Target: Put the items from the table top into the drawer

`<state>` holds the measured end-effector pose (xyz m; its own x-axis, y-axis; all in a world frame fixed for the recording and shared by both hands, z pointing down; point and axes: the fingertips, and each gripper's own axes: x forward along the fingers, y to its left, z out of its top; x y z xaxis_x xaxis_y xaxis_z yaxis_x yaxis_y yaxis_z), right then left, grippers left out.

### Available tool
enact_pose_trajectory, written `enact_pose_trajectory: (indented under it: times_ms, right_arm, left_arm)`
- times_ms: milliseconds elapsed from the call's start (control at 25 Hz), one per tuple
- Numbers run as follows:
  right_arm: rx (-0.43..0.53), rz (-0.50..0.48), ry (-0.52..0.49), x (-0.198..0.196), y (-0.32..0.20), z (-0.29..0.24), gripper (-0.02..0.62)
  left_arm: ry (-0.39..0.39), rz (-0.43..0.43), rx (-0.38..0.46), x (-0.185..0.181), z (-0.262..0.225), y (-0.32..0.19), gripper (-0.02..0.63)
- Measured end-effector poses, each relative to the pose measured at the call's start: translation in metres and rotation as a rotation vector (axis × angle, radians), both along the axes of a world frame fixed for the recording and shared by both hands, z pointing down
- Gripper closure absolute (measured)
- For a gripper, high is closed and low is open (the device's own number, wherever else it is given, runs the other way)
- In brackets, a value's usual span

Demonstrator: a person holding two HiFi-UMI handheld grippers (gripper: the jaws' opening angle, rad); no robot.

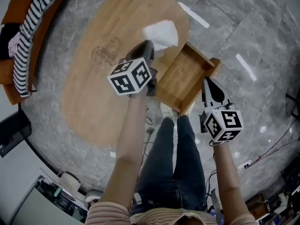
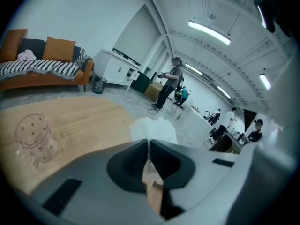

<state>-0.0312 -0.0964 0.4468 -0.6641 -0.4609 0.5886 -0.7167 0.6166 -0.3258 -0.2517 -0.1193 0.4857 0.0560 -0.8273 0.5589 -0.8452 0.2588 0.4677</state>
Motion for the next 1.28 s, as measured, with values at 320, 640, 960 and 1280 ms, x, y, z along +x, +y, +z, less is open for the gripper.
enact_pose_trajectory:
  times_ms: [320, 640, 960, 1280]
  right_arm:
    - [0.010, 0.109, 0.022, 0.050, -0.005, 0.002, 0.588]
    - [-0.009, 0.148, 0.022, 0.074, 0.008, 0.010, 0.588]
    - [-0.028, 0.191, 0.013, 0.100, 0.011, 0.019, 0.588]
    - [-0.037, 0.214, 0.014, 0.119, 0.010, 0.033, 0.588]
  left_arm:
    - [-0.036, 0.221, 0.020, 0.070, -0.008, -0.029, 0.577]
    - [-0.011, 0.348, -0.001, 0.124, 0.005, -0.035, 0.577]
    - [-0.004, 0.466, -0.036, 0.170, 0.022, -0.035, 0.577]
    - [-0.013, 0.568, -0.113, 0.203, 0.063, -0.027, 0.577]
